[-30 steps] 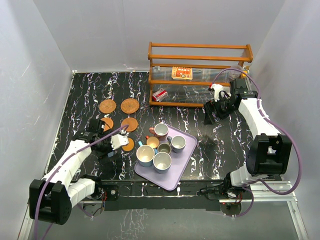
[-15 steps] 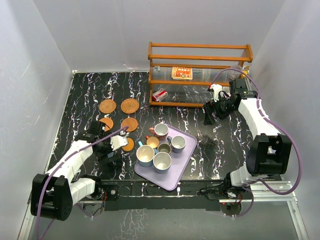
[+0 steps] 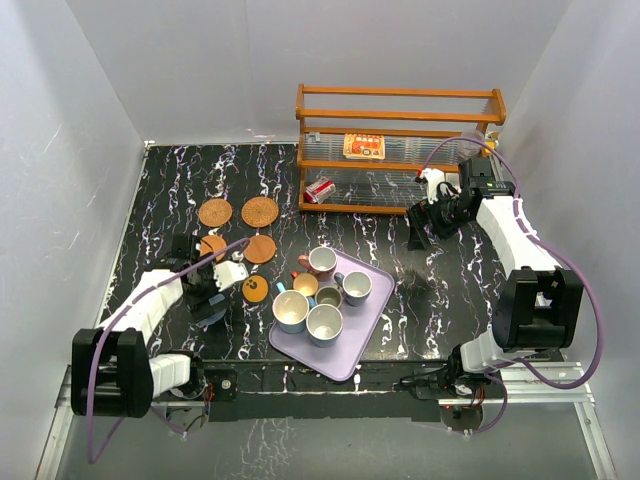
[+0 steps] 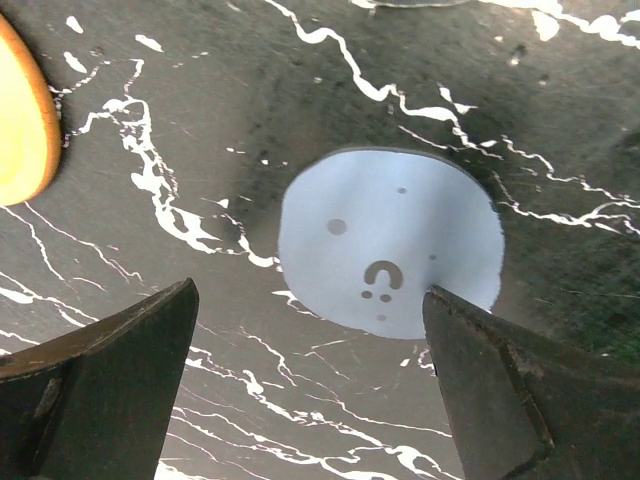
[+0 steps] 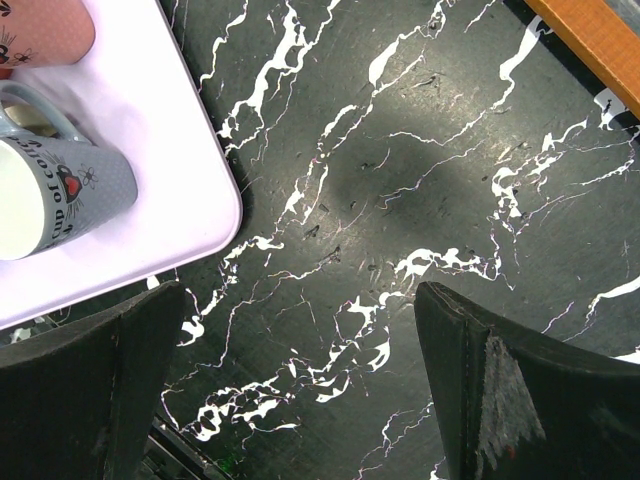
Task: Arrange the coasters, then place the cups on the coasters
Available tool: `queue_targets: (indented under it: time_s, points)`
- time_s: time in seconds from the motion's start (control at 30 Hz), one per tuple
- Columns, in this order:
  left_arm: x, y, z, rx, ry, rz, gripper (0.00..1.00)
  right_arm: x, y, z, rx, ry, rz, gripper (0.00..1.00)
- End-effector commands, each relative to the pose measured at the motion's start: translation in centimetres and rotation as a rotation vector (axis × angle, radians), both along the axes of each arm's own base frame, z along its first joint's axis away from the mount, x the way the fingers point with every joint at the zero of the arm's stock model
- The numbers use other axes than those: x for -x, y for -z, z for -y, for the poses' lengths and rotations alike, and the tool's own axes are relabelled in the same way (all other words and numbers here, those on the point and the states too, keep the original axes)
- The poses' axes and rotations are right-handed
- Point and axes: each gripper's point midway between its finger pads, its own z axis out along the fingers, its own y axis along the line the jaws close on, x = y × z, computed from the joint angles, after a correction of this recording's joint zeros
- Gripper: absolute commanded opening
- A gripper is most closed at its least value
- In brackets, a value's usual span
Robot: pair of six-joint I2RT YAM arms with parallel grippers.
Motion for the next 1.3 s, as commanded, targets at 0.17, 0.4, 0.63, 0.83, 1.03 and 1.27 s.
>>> queue_targets:
  time_s: [0.17, 0.4, 0.63, 0.83, 1.03, 1.27]
  points:
    - [-2.1, 0.7, 0.0, 0.029, -0.005, 0.007, 0.91, -1.3, -2.0, -0.3, -0.012, -0.016, 0.065, 0.98]
    - [-1.5, -1.8, 1.1, 0.098, 0.014, -0.024, 0.93, -1.3, -2.0, -0.3, -0.011, -0.013, 0.06, 0.98]
    - [2.1, -3.4, 1.6, 0.112, 0.096, -0.077, 0.99, -1.5, -2.0, -0.8, -0.033, -0.021, 0.056, 0.98]
    - [2.8, -1.9, 1.1, 0.079, 0.121, -0.021, 0.99, -1.5, -1.9, -1.0, -0.037, -0.027, 0.052, 0.98]
    - [2.7, -0.5, 1.0, 0.074, 0.115, -0.005, 0.99, -1.4, -1.8, -1.0, -0.033, -0.027, 0.051, 0.98]
    - [2.2, 0.4, 1.0, 0.08, 0.101, -0.007, 0.99, -1.3, -1.5, -0.9, -0.028, -0.024, 0.041, 0.98]
